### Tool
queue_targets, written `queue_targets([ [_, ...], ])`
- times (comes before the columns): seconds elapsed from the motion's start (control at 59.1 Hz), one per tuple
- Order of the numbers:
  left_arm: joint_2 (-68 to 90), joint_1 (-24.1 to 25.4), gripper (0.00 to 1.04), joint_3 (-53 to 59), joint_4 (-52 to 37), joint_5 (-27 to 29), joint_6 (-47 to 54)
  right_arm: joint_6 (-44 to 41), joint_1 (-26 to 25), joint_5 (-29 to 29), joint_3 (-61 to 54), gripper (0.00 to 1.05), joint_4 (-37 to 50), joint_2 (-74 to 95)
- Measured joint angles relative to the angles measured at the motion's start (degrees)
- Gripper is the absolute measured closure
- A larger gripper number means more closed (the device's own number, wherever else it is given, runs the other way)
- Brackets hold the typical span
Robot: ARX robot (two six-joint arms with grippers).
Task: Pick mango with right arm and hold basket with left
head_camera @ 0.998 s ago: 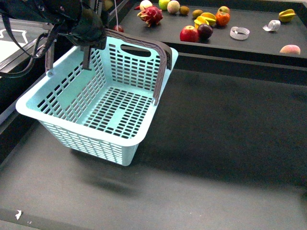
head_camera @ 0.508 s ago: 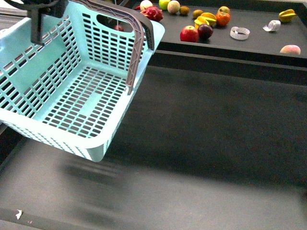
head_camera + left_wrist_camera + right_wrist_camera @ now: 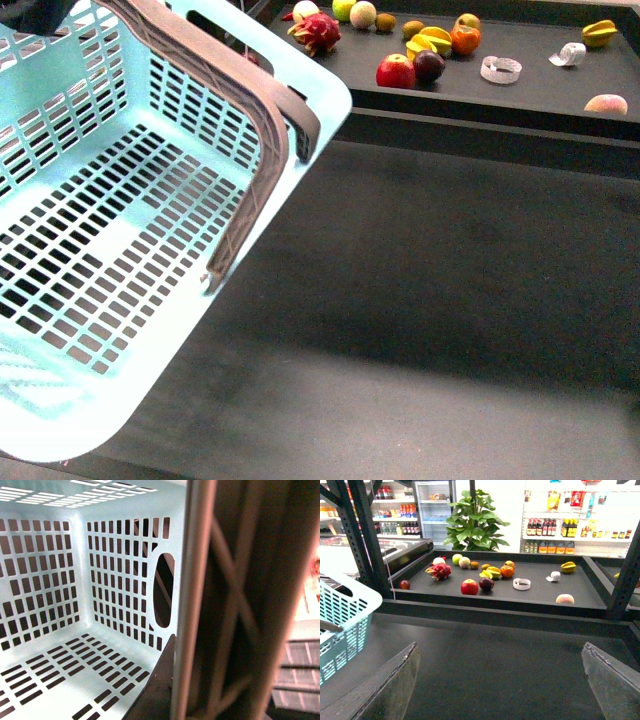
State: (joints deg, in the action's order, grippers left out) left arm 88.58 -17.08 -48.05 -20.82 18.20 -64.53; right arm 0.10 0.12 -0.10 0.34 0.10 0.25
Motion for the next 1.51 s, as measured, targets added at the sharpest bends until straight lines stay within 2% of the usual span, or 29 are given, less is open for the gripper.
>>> queue_targets([
  [0.169, -1.31, -6.34, 0.99, 5.03, -6.38, 0.55, 8.33, 0.0, 0.0, 0.02, 0.0, 0.08, 0.0, 0.0],
  [0.389, 4.46, -10.47, 0.99, 4.24, -14.62, -1.16, 19.04, 0.0, 0.0, 0.0, 0.0, 0.08, 0.0, 0.0],
  [0.474, 8.15, -12.0, 0.99, 1.79, -16.81, -3.23, 22.4, 0.0, 0.0, 0.0, 0.0, 0.08, 0.0, 0.0],
  [0.575, 13.92, -13.94, 0.99, -2.38, -18.43, -8.55, 26.77, 0.0, 0.0, 0.02, 0.0, 0.08, 0.0, 0.0],
  [0.914, 21.75, -16.72, 0.99, -10.93, -18.05, -19.37, 30.21, 0.0, 0.0, 0.02, 0.0, 0.08, 0.0, 0.0],
  [1.202, 24.46, -17.35, 0.99, -11.96, -17.64, -21.18, 32.85, 0.0, 0.0, 0.02, 0.0, 0.08, 0.0, 0.0],
  [1.506, 24.52, -17.42, 0.99, -12.07, -17.64, -19.32, 34.14, 0.0, 0.0, 0.02, 0.0, 0.08, 0.0, -0.02],
])
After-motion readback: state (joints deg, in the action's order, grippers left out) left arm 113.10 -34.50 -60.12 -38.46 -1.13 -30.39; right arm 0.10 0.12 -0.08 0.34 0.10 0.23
